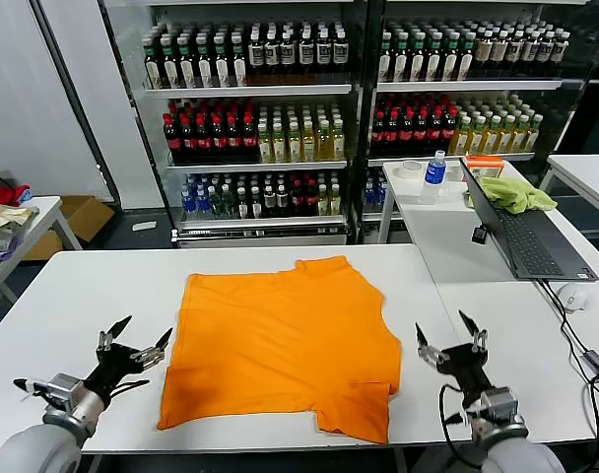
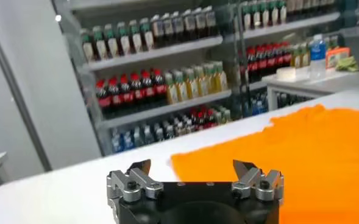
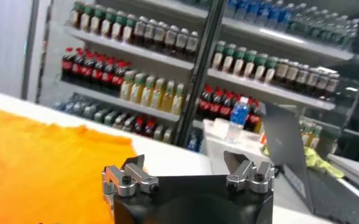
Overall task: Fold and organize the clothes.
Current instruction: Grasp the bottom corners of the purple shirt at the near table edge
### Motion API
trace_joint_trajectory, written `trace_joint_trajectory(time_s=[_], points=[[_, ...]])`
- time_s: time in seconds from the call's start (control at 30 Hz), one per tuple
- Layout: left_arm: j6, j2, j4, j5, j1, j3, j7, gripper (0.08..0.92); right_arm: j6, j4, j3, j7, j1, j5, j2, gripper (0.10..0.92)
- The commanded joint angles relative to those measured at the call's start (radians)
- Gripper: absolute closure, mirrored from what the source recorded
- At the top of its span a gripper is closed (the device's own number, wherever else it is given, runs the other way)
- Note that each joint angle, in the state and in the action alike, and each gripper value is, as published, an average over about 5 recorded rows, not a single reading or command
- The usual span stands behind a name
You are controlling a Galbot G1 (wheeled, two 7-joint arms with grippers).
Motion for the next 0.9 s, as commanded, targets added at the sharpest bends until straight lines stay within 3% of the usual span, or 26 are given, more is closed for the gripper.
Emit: trace_joint_trajectory(time_s=[0.03,0.37,0.9], points=[[0.137,0.04,-0.19,-0.116,0.314,-0.07,-0.127,0.177,-0.016,0.059,-0.012,-0.023,-0.158,0.047,-0.047,0.203],[0.207,0.007,-0.2,-0.162,0.326,-0.033,-0.146,0.177,-0.058,0.042,-0.091,0.013,-0.146,0.074,-0.012,0.203],[0.226,-0.016,-0.157,-0.181,0.205,0.022,-0.159,0.177,-0.097,0.021,-0.168,0.037,-0.069,0.08,-0.009,0.203]])
